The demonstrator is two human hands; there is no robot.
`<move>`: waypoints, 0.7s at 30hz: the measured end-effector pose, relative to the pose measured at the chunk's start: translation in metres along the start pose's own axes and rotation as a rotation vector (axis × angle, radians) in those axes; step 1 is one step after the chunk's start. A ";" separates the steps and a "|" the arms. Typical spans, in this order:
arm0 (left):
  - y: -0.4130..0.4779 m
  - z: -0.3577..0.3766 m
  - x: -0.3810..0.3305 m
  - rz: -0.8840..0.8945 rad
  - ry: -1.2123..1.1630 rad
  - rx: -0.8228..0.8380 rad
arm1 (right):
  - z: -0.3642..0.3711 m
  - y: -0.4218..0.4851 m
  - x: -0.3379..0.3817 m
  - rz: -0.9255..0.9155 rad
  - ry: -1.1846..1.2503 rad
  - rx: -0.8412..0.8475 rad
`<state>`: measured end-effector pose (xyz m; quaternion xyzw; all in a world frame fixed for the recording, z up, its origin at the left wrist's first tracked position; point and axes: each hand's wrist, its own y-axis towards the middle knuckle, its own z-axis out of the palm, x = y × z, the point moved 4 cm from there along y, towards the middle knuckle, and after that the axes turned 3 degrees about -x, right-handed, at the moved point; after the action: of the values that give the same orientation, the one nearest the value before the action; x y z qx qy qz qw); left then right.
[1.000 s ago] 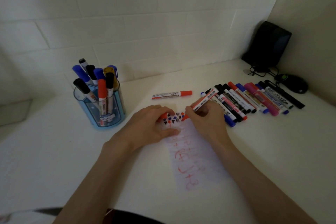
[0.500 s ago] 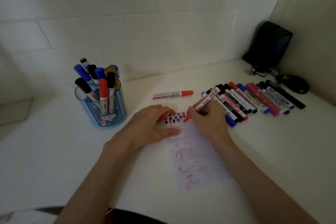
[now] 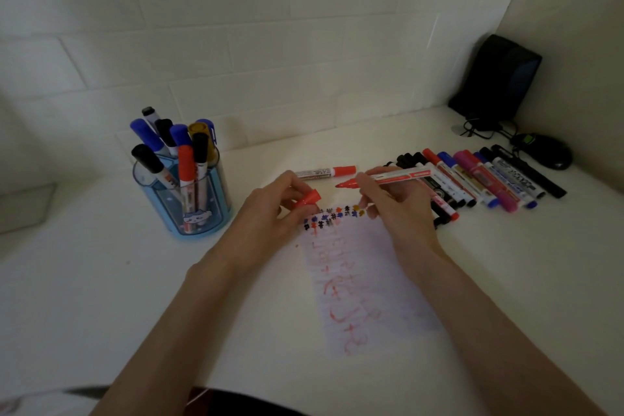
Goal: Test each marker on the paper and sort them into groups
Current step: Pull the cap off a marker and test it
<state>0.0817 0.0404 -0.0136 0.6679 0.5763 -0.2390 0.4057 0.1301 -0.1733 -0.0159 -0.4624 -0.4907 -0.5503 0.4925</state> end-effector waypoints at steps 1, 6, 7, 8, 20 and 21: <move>0.000 0.000 -0.001 0.000 0.009 -0.010 | 0.002 -0.001 0.000 -0.006 -0.009 0.031; 0.001 -0.003 -0.007 0.056 0.018 -0.031 | 0.009 -0.007 0.001 -0.010 0.017 0.158; 0.002 -0.002 -0.007 0.061 0.019 -0.026 | 0.010 -0.008 0.002 -0.014 0.015 0.181; 0.002 -0.002 -0.007 0.064 0.027 -0.022 | 0.011 -0.010 0.002 -0.017 0.018 0.206; 0.003 -0.002 -0.009 0.111 -0.096 -0.088 | 0.020 -0.018 0.008 0.077 0.188 0.337; 0.003 0.000 -0.009 0.113 -0.107 -0.101 | 0.021 -0.019 0.007 0.056 0.180 0.335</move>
<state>0.0822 0.0350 -0.0056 0.6644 0.5266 -0.2216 0.4819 0.1112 -0.1526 -0.0088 -0.3362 -0.5164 -0.4862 0.6196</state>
